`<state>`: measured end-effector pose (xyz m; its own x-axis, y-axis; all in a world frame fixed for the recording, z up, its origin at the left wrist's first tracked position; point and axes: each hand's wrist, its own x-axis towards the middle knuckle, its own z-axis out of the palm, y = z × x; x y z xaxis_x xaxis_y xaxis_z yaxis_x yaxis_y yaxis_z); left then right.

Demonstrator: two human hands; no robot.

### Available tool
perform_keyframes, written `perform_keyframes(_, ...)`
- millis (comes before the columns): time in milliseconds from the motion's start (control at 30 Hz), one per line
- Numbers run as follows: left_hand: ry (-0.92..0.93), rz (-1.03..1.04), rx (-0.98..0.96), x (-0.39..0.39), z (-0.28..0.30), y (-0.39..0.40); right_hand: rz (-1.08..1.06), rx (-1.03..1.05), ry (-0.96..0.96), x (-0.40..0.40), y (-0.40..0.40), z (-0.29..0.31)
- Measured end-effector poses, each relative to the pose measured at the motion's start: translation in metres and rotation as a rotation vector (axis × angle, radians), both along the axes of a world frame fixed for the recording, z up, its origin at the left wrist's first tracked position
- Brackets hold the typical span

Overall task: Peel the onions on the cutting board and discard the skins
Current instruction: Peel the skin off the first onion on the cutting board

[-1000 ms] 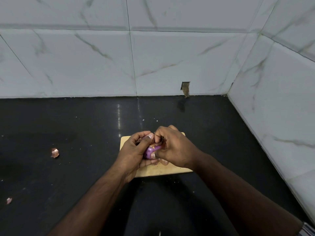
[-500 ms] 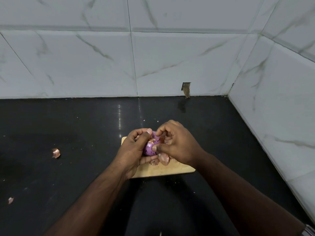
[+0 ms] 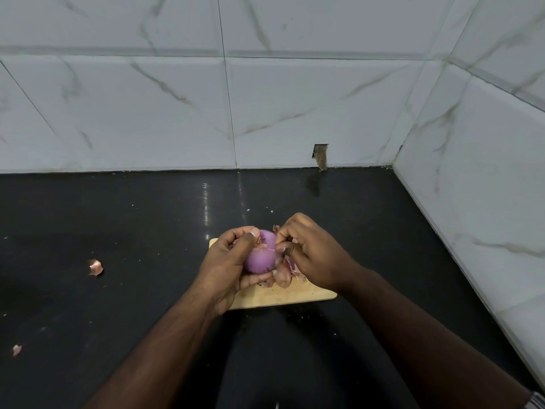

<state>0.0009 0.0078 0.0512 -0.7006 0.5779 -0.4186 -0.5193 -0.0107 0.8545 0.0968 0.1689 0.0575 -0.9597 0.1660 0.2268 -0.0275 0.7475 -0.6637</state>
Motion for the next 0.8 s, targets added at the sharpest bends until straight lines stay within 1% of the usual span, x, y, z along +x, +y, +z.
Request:
perform_keyframes(133, -0.085, 0.07, 0.057, -0.002, 0.002, -0.003, -0.031, 0.016, 0.002, 0.004, 0.009, -0.007)
perform_keyframes(167, -0.102, 0.076, 0.072, -0.003, 0.003, -0.004, -0.038, -0.017, -0.011, 0.005, 0.011, -0.01)
perform_keyframes(200, -0.114, 0.078, 0.084, -0.004, 0.004, -0.005, -0.05, -0.094, -0.034, 0.005, 0.011, -0.013)
perform_keyframes(233, -0.119, 0.08, 0.093, -0.004, 0.004, -0.004, -0.076, -0.237, -0.071, 0.006, 0.009, -0.014)
perform_keyframes(300, -0.118, 0.073, 0.102, -0.004, 0.003, -0.004, -0.138, -0.607, -0.117, 0.005, 0.002, -0.012)
perform_keyframes(333, -0.116, 0.063, 0.103, -0.004, 0.003, -0.004, -0.168, -0.738, -0.107, 0.004, -0.002, -0.01)
perform_keyframes(367, -0.116, 0.049, 0.104, -0.004, 0.002, -0.004, -0.201, -0.802, -0.084, 0.002, -0.006, -0.008)
perform_keyframes(433, -0.107, -0.013, 0.098, -0.003, 0.001, -0.005, -0.24, -0.795, -0.02, 0.0, -0.01, -0.007)
perform_keyframes(500, -0.042, -0.092, 0.039, -0.002, 0.001, -0.006, -0.247, -0.765, 0.023, -0.002, -0.013, -0.005)
perform_keyframes(600, 0.031, -0.118, -0.024, -0.002, 0.001, -0.006, -0.238, -0.718, 0.046, -0.002, -0.014, 0.0)
perform_keyframes(700, 0.006, -0.088, 0.035, -0.004, 0.001, -0.007, -0.308, -0.657, 0.034, -0.003, -0.009, -0.003)
perform_keyframes(800, -0.065, -0.104, 0.104, -0.004, -0.001, -0.007, -0.342, -0.516, -0.046, -0.005, -0.005, -0.014)
